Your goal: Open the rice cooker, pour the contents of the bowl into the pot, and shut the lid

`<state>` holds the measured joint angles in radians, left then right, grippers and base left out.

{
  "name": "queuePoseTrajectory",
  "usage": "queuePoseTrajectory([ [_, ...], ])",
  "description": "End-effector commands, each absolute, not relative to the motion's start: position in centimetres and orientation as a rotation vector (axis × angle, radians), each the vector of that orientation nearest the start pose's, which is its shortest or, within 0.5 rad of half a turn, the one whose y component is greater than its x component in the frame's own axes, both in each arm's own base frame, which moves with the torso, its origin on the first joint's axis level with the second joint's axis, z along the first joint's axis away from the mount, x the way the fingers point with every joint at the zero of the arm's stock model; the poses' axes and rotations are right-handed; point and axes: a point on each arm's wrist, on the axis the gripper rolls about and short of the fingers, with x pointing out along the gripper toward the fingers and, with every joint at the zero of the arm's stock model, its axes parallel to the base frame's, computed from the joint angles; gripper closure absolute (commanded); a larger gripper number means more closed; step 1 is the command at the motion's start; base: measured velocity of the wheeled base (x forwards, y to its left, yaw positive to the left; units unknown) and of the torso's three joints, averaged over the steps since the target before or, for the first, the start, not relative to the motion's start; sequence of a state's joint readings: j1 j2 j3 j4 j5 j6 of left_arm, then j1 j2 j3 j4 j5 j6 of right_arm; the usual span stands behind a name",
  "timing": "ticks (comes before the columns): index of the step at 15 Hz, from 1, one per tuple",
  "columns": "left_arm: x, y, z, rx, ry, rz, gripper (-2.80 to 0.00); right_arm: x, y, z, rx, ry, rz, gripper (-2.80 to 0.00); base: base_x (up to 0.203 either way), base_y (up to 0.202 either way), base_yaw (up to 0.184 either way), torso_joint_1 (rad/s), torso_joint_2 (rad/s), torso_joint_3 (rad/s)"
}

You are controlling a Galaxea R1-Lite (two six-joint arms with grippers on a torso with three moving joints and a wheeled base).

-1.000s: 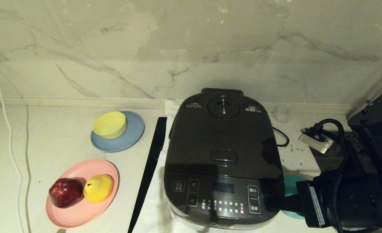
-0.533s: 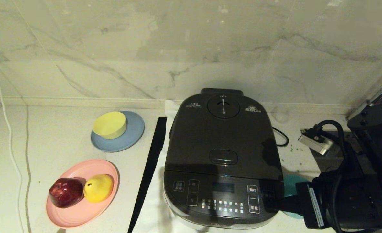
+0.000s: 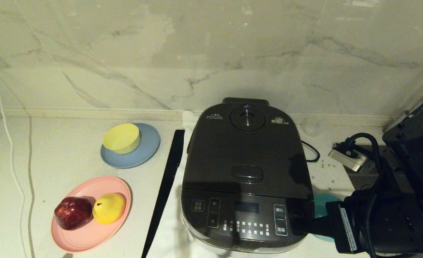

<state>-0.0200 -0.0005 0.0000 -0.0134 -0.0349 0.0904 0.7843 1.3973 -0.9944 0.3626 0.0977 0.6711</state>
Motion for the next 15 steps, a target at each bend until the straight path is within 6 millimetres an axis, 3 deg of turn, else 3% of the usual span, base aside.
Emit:
queuePoseTrajectory([
  [1, -2.24, -0.03, 7.47, 0.091, -0.01, -0.055, 0.0, 14.98, 15.15, 22.66, 0.34, 0.978, 0.544, 0.0, 0.0, 0.0, 0.0, 0.0, 0.0, 0.0],
  [15, -2.24, -0.03, 7.47, 0.091, -0.01, -0.055, 0.0, 15.52, 15.0, 22.34, 0.349, 0.986, 0.52, 0.0, 0.0, 0.0, 0.0, 0.0, 0.0, 0.0],
])
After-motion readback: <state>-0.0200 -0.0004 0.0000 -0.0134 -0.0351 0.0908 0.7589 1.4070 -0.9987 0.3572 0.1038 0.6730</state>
